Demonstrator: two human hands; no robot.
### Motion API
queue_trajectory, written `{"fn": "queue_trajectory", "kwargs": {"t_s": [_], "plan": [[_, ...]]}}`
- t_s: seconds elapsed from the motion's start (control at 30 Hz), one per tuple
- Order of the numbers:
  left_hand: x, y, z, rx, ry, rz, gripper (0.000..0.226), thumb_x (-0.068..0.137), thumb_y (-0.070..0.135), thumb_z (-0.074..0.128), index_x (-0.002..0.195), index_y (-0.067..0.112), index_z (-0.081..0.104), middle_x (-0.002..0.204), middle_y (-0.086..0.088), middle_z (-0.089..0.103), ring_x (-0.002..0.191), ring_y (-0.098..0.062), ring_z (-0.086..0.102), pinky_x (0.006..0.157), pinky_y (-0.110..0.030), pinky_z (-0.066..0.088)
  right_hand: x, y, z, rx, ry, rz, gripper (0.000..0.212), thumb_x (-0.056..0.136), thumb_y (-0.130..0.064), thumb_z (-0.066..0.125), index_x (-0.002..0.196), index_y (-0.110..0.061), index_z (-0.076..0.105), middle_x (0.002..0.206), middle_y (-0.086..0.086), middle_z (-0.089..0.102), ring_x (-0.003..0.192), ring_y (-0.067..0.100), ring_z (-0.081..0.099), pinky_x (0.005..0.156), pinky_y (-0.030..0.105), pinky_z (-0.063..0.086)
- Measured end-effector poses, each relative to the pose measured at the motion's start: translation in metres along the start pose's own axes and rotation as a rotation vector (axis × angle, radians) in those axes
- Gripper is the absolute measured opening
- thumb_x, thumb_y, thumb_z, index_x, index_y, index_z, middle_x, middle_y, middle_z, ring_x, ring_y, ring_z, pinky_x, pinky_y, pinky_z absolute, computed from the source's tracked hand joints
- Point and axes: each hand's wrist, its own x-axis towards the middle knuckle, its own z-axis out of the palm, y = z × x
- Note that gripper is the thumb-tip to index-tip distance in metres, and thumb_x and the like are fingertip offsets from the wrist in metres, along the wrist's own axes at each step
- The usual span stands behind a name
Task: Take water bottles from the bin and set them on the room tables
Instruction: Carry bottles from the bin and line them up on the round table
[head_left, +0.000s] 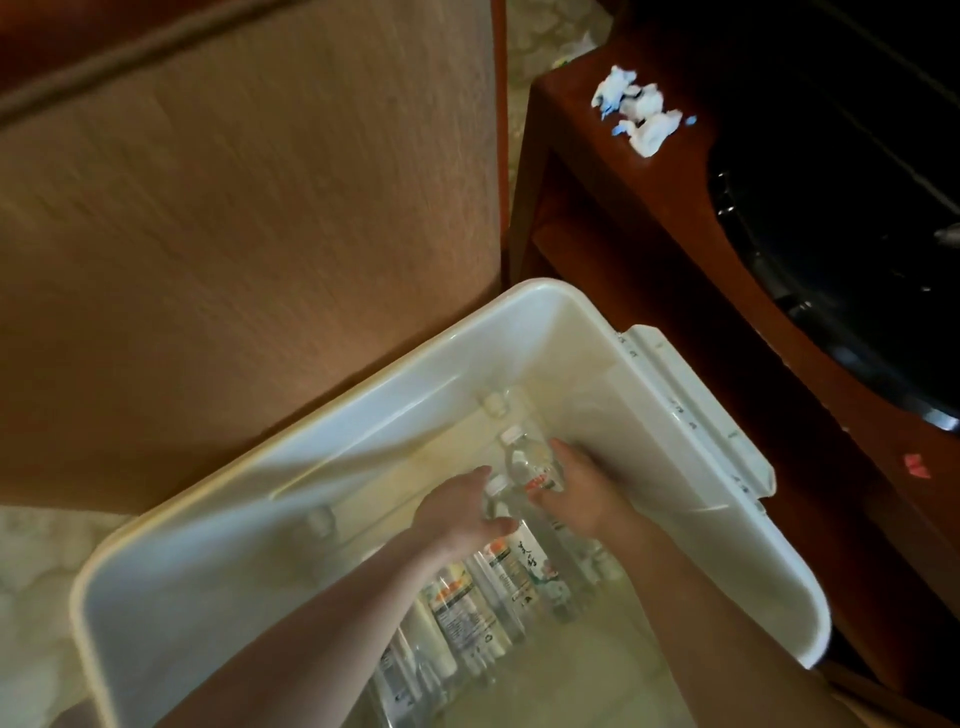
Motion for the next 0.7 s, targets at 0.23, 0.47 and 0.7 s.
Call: {"fn": "queue_trajectory", "kwargs": {"t_s": [0.23, 0.47, 0.7], "plan": [[0.031, -0.009, 0.014, 0.024, -0.031, -0.036, 0.066, 0.077, 0.066, 0.066, 0.129, 0.028, 0.051, 0.117, 0.007, 0.064, 0.11, -0.018, 0.06, 0.09, -0.034, 0.049, 0.022, 0.002, 0.007, -0.051, 0.006, -0.025, 0.054, 0.094, -0.028, 0.063, 0.144, -0.024, 0.043, 0.142, 0.004, 0.052, 0.122, 0.025, 0.055, 0.095, 0.028, 0.046], [0.042, -0.008, 0.035, 0.156, 0.04, -0.067, 0.104, 0.057, 0.087, 0.063, 0.135, 0.022, 0.039, 0.118, -0.001, 0.063, 0.111, -0.024, 0.057, 0.082, -0.033, 0.046, 0.036, 0.004, 0.012, -0.064, -0.008, -0.015, 0.061, 0.089, -0.036, 0.068, 0.142, -0.028, 0.04, 0.143, 0.004, 0.045, 0.122, 0.027, 0.055, 0.098, 0.039, 0.049], [0.04, 0.0, 0.041, 0.109, 0.082, -0.052, 0.102, 0.065, 0.077, 0.067, 0.138, 0.012, 0.035, 0.116, -0.004, 0.066, 0.126, -0.026, 0.05, 0.12, -0.041, 0.015, 0.039, 0.008, 0.014, -0.152, -0.043, -0.018, 0.063, 0.096, -0.032, 0.062, 0.149, -0.023, 0.029, 0.147, 0.012, 0.037, 0.125, 0.03, 0.052, 0.102, 0.04, 0.046]]}}
